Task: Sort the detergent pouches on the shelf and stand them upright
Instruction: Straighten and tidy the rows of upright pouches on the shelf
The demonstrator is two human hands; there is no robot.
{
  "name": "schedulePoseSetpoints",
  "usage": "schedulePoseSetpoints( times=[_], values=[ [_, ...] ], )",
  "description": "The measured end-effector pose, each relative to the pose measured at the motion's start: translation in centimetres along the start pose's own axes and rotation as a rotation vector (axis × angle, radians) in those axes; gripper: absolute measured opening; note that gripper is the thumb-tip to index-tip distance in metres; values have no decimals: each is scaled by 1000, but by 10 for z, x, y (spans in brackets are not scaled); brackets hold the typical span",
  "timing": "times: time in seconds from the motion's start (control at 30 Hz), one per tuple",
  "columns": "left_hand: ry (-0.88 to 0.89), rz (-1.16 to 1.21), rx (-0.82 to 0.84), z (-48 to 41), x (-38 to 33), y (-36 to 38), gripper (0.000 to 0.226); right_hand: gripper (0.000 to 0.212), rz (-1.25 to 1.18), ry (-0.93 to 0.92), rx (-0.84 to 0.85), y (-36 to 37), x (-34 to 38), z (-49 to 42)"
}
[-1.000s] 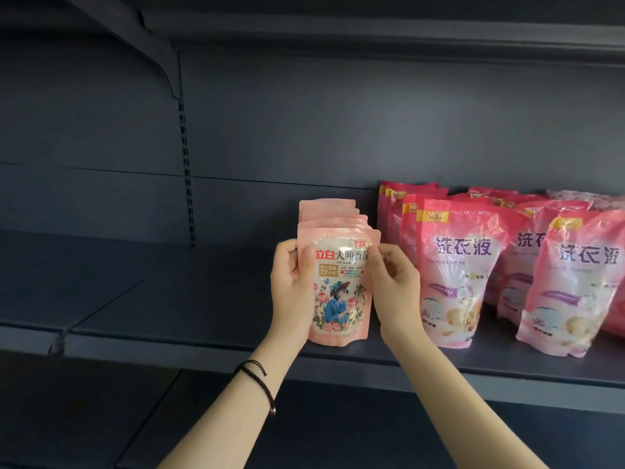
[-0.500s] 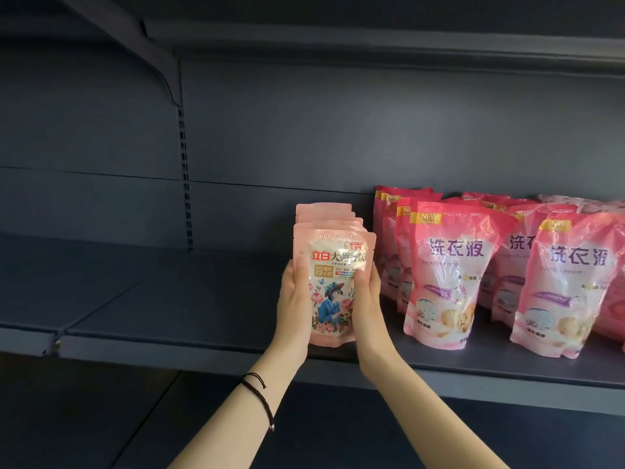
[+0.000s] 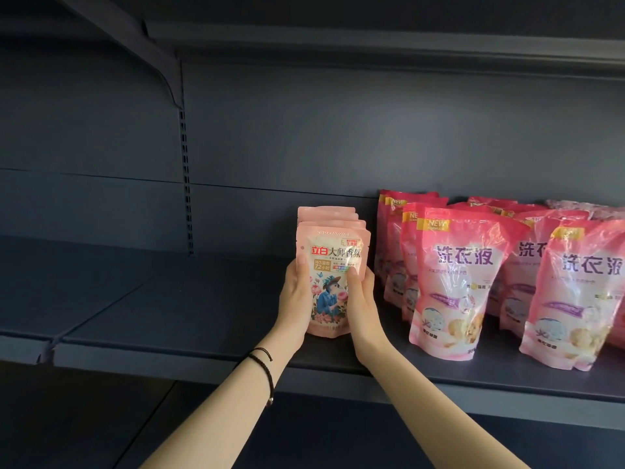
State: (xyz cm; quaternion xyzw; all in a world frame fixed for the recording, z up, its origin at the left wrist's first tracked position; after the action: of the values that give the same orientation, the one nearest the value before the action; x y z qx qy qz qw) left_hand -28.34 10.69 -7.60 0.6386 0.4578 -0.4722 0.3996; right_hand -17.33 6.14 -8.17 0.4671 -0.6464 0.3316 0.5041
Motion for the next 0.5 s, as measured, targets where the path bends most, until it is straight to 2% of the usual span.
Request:
schedulePoseSetpoints(
  times=[0.13,0.5],
  values=[
    [20,-25,6,-5,1,1,53,48,25,20,10,-1,-1,-8],
    [18,-33,61,3,1,-3,45,47,-2,58,77,-3,1,4]
  ],
)
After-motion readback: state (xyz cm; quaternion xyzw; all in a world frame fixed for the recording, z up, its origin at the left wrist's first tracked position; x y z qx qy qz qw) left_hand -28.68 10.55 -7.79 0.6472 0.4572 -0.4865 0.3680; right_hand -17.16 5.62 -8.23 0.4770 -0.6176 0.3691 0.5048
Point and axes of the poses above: each hand's wrist, its own z-axis away from the middle knuckle, its own y-axis out of the palm, x = y × z, the point moved 7 cm from there along -z, towards the middle knuckle, and after that the axes turned 3 degrees about x, right-handed, at the moved point
